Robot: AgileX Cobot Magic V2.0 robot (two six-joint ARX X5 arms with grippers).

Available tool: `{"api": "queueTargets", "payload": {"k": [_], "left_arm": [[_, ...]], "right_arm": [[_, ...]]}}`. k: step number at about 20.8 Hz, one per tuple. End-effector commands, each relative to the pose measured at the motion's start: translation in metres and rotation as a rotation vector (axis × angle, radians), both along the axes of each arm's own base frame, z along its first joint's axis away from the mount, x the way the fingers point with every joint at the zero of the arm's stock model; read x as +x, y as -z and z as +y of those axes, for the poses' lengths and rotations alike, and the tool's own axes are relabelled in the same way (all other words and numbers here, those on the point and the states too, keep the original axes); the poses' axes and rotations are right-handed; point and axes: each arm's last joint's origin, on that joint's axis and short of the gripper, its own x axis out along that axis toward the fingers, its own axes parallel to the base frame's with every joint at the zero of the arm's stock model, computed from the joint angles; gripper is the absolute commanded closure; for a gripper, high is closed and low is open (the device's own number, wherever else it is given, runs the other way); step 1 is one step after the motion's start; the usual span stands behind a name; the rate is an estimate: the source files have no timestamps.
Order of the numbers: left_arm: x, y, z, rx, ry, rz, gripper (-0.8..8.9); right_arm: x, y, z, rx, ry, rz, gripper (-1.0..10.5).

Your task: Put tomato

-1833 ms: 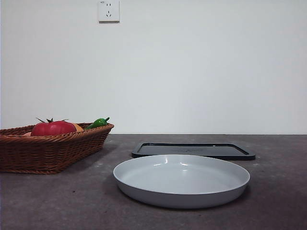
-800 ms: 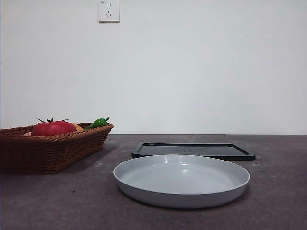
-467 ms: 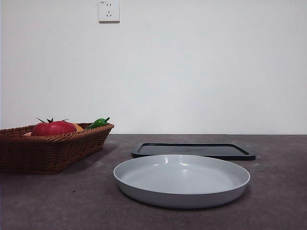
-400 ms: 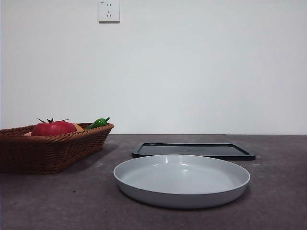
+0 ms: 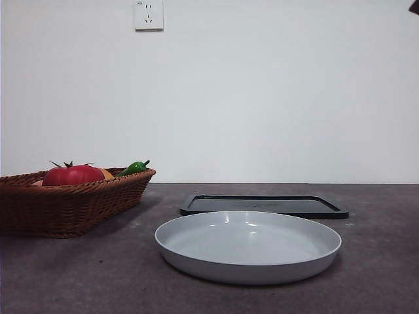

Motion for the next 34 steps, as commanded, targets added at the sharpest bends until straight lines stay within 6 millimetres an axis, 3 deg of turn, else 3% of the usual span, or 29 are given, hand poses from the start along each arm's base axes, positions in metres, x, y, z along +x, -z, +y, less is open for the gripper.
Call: {"api": "queueTargets", "payload": {"k": [1, 4, 14, 24, 34], "left_arm": [[0.002, -0.007, -0.001, -0.002, 0.011, -0.041, 3.33], [0.005, -0.008, -0.001, 0.012, -0.007, -0.064, 2.38], [0.028, -0.005, -0.003, 0.04, -0.036, -0.067, 2.52], [0.086, -0.004, -0.009, 0.114, -0.163, -0.251, 2.55], [0.147, 0.033, -0.017, 0.213, -0.144, -0.229, 2.54]], "right_arm": [[0.002, -0.005, 0.001, 0.001, -0.012, -0.03, 5.1], [0.002, -0.006, 0.002, 0.007, -0.009, -0.038, 5.1], [0.004, -0.007, 0.002, 0.017, -0.008, -0.059, 5.1], [0.004, -0.008, 0.002, 0.019, -0.008, -0.065, 5.1], [0.004, -0.008, 0.002, 0.02, -0.007, -0.062, 5.1]]}}
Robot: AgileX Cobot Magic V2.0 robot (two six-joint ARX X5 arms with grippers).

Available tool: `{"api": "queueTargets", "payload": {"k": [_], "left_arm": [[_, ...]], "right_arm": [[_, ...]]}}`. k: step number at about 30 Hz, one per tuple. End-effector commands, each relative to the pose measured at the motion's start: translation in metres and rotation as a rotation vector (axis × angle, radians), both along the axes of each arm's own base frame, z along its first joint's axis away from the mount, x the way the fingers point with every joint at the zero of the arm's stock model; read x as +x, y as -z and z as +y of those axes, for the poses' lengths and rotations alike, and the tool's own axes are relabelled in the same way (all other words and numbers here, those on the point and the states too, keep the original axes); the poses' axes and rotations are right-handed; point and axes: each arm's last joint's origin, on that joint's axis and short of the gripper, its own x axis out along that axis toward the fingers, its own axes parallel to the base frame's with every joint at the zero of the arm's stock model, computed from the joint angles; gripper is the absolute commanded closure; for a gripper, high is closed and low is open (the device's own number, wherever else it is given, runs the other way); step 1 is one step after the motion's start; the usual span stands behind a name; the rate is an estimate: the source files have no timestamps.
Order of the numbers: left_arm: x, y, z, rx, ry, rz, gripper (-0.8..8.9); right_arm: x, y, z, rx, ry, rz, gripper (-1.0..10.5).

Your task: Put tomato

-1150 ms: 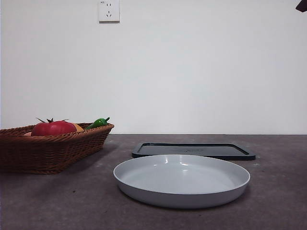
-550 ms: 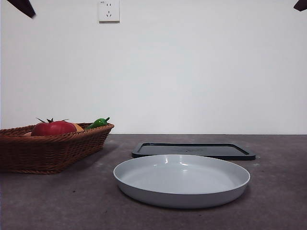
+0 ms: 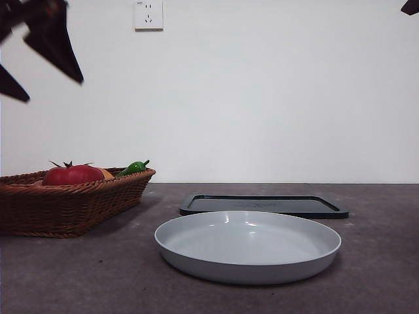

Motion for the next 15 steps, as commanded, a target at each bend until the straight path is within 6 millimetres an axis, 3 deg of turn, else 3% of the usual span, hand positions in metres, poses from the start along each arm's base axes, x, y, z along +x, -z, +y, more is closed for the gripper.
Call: {"api": "queueTargets", "payload": {"k": [1, 9, 15], "left_arm": [[0.016, 0.007, -0.003, 0.043, 0.027, -0.005, 2.54], [0.051, 0.045, -0.009, 0.066, 0.036, 0.051, 2.54], [0.066, 0.067, -0.011, 0.08, 0.043, 0.087, 2.54]], "right_arm": [[0.001, -0.005, 0.001, 0.004, -0.005, -0.02, 5.1], [0.001, -0.005, 0.001, 0.007, 0.0, -0.013, 5.1], [0.001, -0.005, 0.001, 0.009, 0.007, 0.001, 5.1]]}}
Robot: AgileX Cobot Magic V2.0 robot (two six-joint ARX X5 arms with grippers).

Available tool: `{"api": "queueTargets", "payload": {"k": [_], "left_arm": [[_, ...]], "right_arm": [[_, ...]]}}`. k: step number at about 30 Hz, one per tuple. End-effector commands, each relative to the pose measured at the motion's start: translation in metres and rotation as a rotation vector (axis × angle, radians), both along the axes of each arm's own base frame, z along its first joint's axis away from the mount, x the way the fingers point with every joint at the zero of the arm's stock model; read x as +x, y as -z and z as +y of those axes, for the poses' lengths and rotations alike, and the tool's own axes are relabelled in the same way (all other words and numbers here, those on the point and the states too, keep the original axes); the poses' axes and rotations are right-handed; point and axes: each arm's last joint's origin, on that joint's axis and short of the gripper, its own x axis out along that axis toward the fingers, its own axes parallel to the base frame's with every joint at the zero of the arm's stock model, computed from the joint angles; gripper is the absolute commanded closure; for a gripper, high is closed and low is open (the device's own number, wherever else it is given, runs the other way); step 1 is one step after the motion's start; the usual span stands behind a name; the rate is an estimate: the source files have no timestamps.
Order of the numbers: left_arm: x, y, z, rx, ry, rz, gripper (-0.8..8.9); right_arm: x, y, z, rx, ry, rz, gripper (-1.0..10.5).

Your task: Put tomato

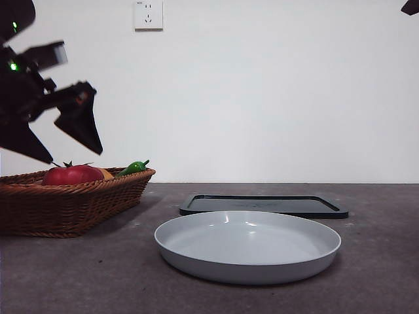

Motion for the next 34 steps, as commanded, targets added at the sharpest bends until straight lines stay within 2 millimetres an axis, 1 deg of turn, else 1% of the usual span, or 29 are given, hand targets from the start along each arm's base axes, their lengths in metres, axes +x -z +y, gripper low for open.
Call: {"api": "queueTargets", "payload": {"k": [1, 8, 13, 15, 17, 19, 20, 22, 24, 27, 30, 34], "left_arm": [[0.008, 0.005, -0.002, 0.019, 0.018, -0.006, 2.54], [0.015, 0.024, -0.003, 0.033, 0.023, 0.06, 2.54], [0.016, 0.029, -0.004, 0.036, 0.025, 0.076, 2.59], [0.016, 0.029, -0.004, 0.036, 0.025, 0.076, 3.12], [0.016, 0.03, -0.004, 0.037, 0.025, 0.083, 4.19], [0.016, 0.03, -0.004, 0.036, 0.024, 0.087, 4.88], [0.016, 0.03, -0.004, 0.033, 0.021, 0.089, 5.06], [0.015, 0.029, -0.004, 0.027, 0.015, 0.092, 5.07], [0.015, 0.025, -0.004, 0.012, 0.0, 0.087, 5.07], [0.012, 0.011, -0.004, -0.014, -0.006, 0.051, 5.07], [0.006, -0.01, -0.005, -0.043, 0.007, -0.006, 5.07], [-0.01, -0.041, -0.011, -0.11, 0.058, -0.084, 5.07]], "right_arm": [[0.001, -0.005, 0.001, 0.008, 0.005, -0.001, 5.1], [0.001, -0.005, 0.001, 0.009, 0.006, -0.001, 5.1], [0.001, -0.005, 0.001, 0.009, 0.006, -0.001, 5.1], [0.001, -0.005, 0.001, 0.009, 0.006, -0.001, 5.1], [0.001, -0.005, 0.001, 0.009, 0.006, -0.002, 5.1], [0.001, -0.005, 0.001, 0.009, 0.006, -0.001, 5.1], [0.001, -0.005, 0.001, 0.009, 0.006, -0.001, 5.1], [0.001, -0.005, 0.001, 0.009, 0.006, -0.002, 5.1], [0.001, -0.005, 0.001, 0.008, 0.006, -0.002, 5.1], [0.001, -0.005, 0.001, 0.009, 0.006, -0.002, 5.1], [0.001, -0.005, 0.001, 0.009, 0.006, -0.003, 5.1], [0.001, -0.005, 0.001, 0.009, 0.006, -0.003, 5.1]]}}
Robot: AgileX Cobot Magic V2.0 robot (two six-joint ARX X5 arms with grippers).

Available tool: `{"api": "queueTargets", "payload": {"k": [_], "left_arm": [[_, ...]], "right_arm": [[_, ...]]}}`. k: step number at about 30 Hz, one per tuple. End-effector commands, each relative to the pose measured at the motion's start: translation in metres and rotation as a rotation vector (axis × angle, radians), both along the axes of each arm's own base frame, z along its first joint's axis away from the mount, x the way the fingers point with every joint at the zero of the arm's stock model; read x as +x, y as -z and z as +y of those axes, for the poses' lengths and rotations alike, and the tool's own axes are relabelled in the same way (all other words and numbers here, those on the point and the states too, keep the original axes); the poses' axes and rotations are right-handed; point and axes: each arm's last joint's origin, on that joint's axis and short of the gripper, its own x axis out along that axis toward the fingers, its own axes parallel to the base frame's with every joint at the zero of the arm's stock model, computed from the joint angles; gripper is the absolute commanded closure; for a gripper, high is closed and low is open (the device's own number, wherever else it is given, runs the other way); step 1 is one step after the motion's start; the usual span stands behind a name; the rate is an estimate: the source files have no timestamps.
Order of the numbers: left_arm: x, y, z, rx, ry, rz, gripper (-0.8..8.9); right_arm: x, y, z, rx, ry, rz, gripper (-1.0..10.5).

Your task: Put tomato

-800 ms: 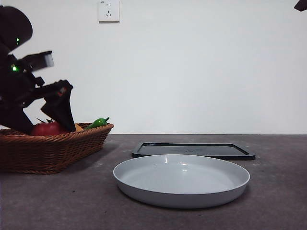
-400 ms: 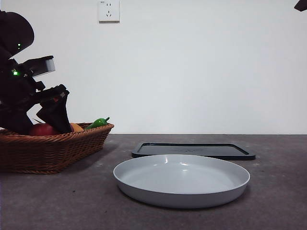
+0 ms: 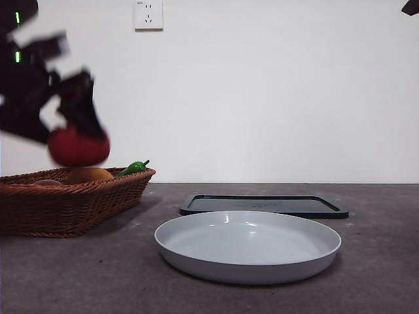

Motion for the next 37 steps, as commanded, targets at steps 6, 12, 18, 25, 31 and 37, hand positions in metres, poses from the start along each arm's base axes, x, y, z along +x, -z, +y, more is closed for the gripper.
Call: {"api": "queueTargets", "payload": {"k": [6, 12, 18, 25, 31, 37], "left_arm": [[-0.033, -0.046, -0.031, -0.088, 0.163, -0.125, 5.07], [-0.051, -0.047, -0.074, -0.105, 0.333, -0.139, 5.07], [-0.056, -0.028, -0.118, -0.1, 0.465, -0.115, 5.07], [-0.054, 0.011, -0.158, -0.031, 0.522, -0.059, 5.06], [-0.049, 0.041, -0.178, 0.003, 0.546, -0.028, 5.06], [-0.042, 0.065, -0.186, 0.03, 0.544, -0.002, 5.06]], "right_arm": [[0.001, -0.005, 0.001, 0.007, 0.003, -0.007, 5.1], [0.001, -0.005, 0.001, 0.007, 0.003, -0.007, 5.1], [0.001, -0.005, 0.001, 0.006, 0.003, -0.006, 5.1], [0.001, -0.005, 0.001, 0.006, 0.003, -0.005, 5.1], [0.001, -0.004, 0.001, 0.006, 0.003, -0.004, 5.1], [0.001, -0.004, 0.001, 0.005, 0.003, -0.002, 5.1]]}}
